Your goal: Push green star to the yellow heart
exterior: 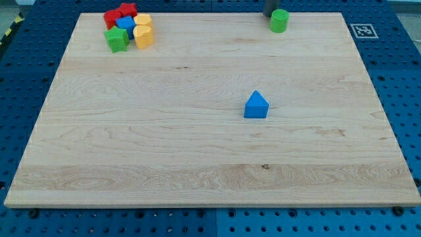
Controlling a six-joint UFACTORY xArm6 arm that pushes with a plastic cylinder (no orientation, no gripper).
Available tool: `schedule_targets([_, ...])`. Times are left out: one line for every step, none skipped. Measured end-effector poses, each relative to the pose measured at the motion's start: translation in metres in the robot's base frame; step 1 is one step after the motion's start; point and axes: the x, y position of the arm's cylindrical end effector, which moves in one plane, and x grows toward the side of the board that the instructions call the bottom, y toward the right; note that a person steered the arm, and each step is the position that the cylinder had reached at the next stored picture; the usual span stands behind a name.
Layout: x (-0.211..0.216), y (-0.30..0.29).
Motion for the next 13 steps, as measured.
schedule_targets([0.015,0.003])
schedule_targets([0.044,0.019])
schedule_targets([0.077,0.041])
schedule_targets([0.107,0.014])
schedule_targets([0.132,-0.065])
schedule_targets([0.159,-0.155])
schedule_targets([0.177,-0.248])
schedule_targets([0.170,-0.332])
schedule_targets([0.125,-0.377])
schedule_targets([0.096,-0.378])
schedule_targets([0.085,-0.377])
schedule_targets([0.085,-0.373])
schedule_targets([0.098,-0.358])
